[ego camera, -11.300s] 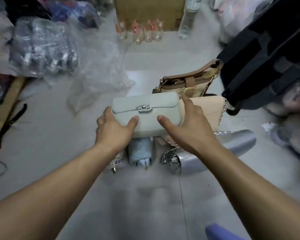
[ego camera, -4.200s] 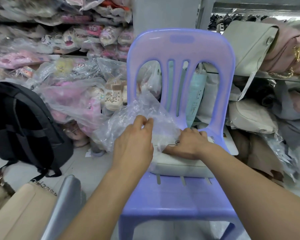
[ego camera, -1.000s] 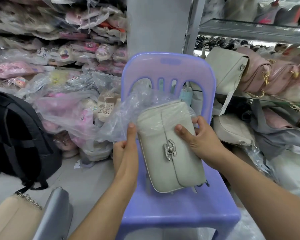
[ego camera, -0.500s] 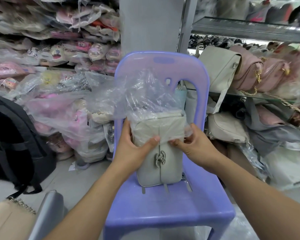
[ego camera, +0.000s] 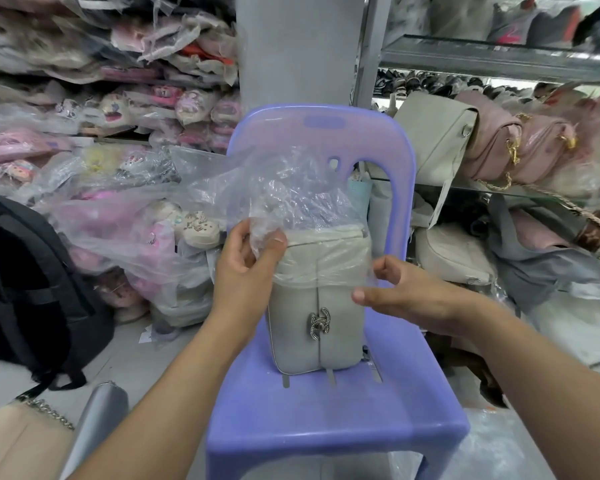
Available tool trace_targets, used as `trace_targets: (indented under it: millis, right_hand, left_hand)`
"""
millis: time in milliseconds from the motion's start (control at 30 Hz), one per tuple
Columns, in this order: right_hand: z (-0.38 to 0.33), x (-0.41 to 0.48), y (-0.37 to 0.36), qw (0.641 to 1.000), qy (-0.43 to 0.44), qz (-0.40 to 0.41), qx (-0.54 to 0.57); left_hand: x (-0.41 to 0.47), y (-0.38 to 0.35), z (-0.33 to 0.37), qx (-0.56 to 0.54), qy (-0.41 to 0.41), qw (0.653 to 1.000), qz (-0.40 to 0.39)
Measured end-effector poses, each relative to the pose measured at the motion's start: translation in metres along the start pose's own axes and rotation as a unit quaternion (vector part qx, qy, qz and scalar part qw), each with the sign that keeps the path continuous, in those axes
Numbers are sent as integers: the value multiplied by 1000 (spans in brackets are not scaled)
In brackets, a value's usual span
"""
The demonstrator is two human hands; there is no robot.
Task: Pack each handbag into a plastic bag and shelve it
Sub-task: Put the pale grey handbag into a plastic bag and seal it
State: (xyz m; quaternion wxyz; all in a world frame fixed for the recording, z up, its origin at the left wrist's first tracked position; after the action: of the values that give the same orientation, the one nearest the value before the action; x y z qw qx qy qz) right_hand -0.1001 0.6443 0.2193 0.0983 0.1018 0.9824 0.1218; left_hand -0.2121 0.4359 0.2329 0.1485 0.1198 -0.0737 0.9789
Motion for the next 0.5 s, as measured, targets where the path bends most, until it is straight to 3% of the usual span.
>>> trace_targets:
  millis: [167, 267, 400, 500]
  right_hand:
    - [-29, 6, 5, 990, 78, 80, 89]
    - [-39, 8, -14, 987, 111, 33, 112]
    - [-43, 5, -18, 988, 122, 13, 99]
    - [-43, 4, -17, 988, 116, -7, 105]
  left_hand:
    - [-3, 1, 4, -10, -1, 1000, -22]
    - [-1, 3, -3, -95, 45, 994, -42]
    - [-2, 11, -2, -252, 104, 957, -98]
    - [-6, 18, -15, -288, 164, 942, -49]
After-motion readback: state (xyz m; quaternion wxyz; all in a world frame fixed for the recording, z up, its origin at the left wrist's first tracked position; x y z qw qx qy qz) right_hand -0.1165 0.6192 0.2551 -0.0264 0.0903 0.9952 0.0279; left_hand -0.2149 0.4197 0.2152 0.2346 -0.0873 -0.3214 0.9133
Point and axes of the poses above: each hand's wrist, its own x-axis towards the middle knuckle, its own y-axis out of the back of the hand, z = x × y, the point moved 8 cm from there along x, towards the middle knuckle, and after that the axes turned 11 degrees about x, right-handed, at the moved point
